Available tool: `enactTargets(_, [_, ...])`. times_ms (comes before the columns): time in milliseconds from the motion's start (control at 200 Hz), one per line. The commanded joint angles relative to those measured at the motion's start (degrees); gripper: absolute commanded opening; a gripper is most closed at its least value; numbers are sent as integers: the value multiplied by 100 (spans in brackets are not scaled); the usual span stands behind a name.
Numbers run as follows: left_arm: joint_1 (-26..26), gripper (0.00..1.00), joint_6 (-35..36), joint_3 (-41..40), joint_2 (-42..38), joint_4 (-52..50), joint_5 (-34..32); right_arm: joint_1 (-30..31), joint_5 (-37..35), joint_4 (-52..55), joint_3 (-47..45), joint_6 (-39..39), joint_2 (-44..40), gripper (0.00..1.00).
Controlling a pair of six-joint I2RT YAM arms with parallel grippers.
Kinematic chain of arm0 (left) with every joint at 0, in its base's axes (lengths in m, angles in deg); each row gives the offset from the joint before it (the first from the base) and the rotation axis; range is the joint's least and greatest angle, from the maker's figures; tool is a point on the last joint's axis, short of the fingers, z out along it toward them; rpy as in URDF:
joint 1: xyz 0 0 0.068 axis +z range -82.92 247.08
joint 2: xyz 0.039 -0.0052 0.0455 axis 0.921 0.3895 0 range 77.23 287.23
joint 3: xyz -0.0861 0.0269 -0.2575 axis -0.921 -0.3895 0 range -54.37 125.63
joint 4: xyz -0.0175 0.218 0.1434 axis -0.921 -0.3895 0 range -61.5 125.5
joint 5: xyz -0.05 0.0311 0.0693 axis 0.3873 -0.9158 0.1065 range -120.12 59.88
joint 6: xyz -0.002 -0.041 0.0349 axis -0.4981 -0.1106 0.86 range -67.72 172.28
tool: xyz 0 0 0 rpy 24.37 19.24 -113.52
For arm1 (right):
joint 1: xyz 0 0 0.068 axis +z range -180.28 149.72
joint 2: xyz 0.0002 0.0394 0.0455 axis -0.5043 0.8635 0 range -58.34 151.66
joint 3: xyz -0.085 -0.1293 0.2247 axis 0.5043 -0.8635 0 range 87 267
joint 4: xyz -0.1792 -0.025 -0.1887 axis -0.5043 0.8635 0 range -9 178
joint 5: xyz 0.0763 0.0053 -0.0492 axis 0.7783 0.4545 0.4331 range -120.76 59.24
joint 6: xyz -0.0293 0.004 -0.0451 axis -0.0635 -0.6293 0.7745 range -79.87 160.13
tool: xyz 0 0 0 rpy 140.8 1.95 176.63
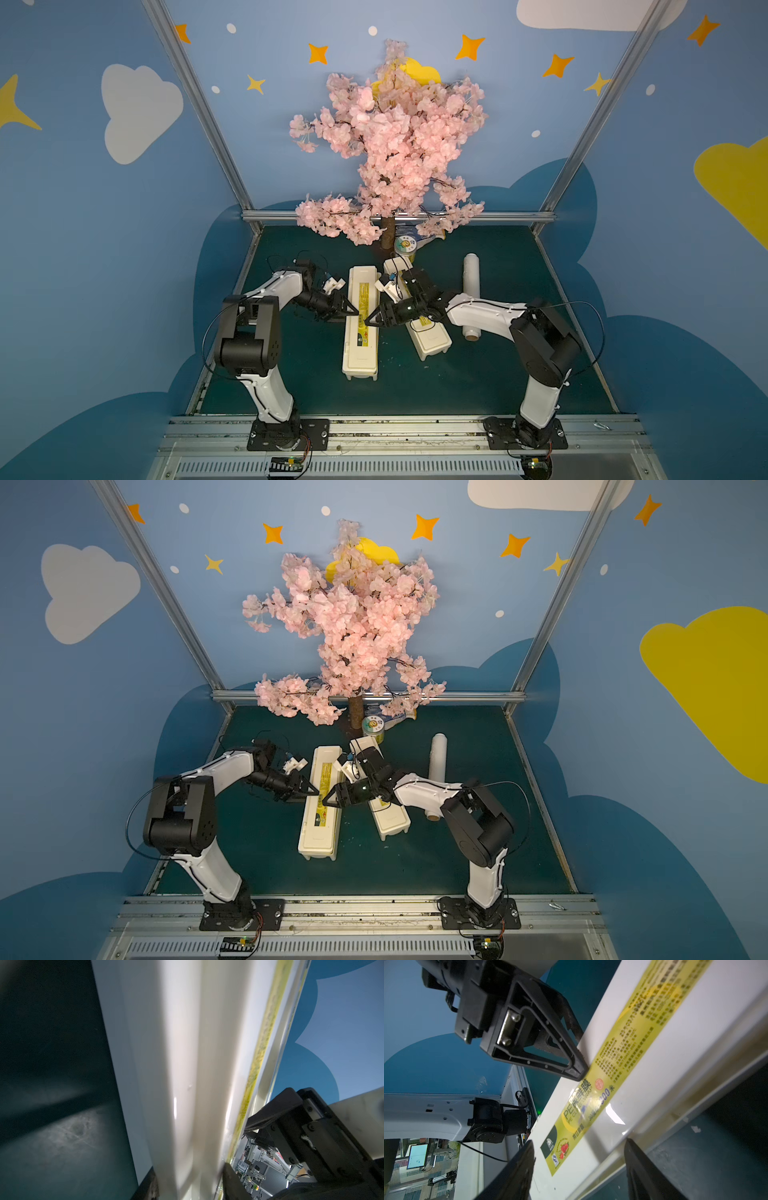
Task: Put plastic wrap rolls into dispensers
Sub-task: Close the lid on the plastic wrap cutting box.
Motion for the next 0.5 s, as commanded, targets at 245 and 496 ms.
enactTargets(245, [215,37,-59,-55,523,268,-384,44,-328,343,223,63,-163,72])
enactTargets(496, [171,36,3,-55,545,288,-410,31,-508,569,457,32,-51,75])
